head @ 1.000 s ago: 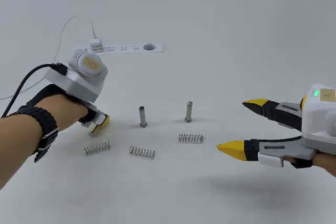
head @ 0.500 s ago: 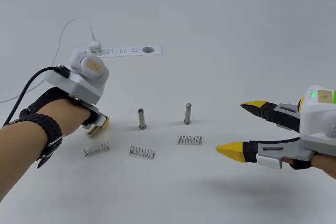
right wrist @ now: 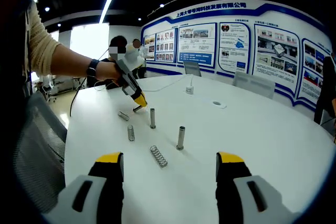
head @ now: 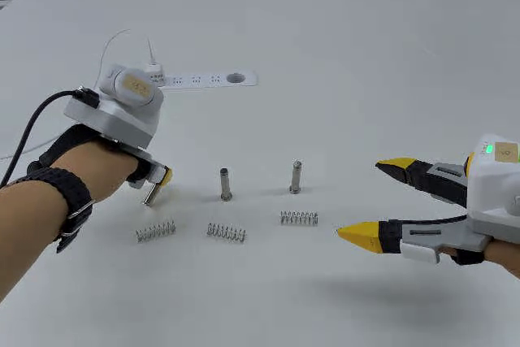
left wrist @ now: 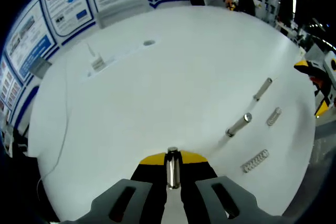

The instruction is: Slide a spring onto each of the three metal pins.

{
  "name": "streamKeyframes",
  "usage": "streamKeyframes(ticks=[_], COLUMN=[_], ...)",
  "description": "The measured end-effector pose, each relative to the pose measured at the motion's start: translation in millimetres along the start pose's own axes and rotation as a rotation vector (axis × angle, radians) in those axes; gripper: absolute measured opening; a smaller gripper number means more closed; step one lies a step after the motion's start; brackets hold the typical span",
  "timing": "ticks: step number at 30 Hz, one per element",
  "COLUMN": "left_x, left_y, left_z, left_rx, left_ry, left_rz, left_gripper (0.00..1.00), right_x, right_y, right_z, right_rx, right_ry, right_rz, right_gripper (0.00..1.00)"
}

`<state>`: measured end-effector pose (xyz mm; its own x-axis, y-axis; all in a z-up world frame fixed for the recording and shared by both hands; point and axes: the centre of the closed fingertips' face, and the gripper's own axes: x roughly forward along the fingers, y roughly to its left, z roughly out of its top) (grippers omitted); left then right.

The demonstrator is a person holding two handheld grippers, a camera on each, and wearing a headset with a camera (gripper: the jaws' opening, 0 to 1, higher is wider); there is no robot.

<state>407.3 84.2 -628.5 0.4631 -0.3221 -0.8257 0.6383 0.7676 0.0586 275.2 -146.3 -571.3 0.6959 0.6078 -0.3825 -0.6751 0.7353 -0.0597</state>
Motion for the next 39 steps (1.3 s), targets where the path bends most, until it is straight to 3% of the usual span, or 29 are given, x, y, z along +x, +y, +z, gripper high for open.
streamKeyframes(ticks=[10,29,33,39], left_x=[-14.1,-28.8,-30.3,-30.0], left_y=[0.1,3.5,3.4,1.9], left_z=[1.0,-18.1,-19.7,-19.3], left_rx=[-0.017,-0.093,-0.101,-0.105], left_ry=[-0.037,-0.089,-0.109,-0.103], left_rz=[0.003,-0.001,-0.004,-0.017], left_gripper=[0.07,0.07,0.07,0.07], right_x=[1.6,5.5,5.5,5.6], right_y=[2.6,9.1,9.2,10.0], right_z=[1.2,3.2,3.6,3.8], right_rx=[-0.007,-0.019,-0.020,-0.022], right_ry=[0.000,0.006,0.006,0.009], right_rz=[0.007,0.022,0.023,0.024], right_gripper=[0.73,0.73,0.73,0.73])
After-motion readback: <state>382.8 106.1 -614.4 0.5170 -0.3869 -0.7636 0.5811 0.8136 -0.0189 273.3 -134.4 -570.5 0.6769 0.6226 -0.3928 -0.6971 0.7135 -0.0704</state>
